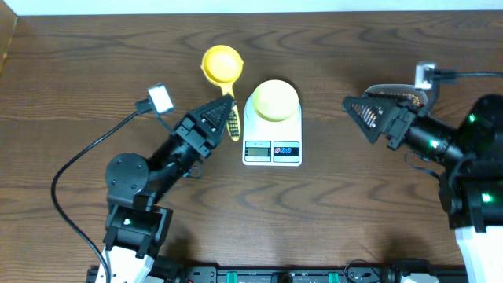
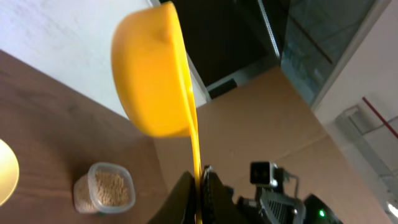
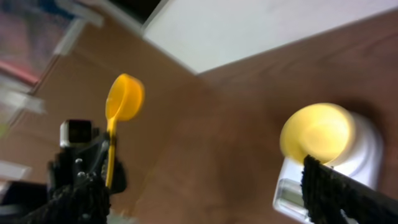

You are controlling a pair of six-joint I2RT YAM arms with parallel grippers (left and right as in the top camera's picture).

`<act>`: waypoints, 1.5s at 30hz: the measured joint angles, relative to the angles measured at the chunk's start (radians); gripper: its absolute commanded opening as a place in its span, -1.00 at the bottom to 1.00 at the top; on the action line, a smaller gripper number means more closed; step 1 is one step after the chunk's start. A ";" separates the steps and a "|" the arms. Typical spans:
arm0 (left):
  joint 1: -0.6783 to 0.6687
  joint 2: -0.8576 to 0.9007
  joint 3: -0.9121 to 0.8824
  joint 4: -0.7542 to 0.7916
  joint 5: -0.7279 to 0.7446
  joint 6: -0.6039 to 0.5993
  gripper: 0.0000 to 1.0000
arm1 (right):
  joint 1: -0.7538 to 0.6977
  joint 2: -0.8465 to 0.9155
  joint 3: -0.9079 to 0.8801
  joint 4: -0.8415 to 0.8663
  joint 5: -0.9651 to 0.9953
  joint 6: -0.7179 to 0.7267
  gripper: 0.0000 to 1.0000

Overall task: Scoop item into bowl and weigh 50g on scale
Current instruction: 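Move the right gripper to the scoop handle beside the left gripper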

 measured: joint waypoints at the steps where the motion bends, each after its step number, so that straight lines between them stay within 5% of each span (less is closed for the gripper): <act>1: -0.022 0.005 0.000 0.010 -0.034 0.000 -0.86 | 0.014 0.023 0.000 0.033 -0.037 0.023 0.80; 13: -0.266 0.229 -0.010 0.435 -0.377 -0.027 -0.86 | 0.316 0.095 0.001 0.314 -0.081 0.322 0.08; 18: -0.301 0.283 -0.012 0.596 -0.408 -0.062 -0.86 | 0.341 0.096 0.001 0.338 -0.036 0.380 0.02; 45: -0.346 0.295 -0.012 0.597 -0.441 -0.180 -0.85 | 0.460 0.135 0.002 0.427 0.160 0.392 -0.49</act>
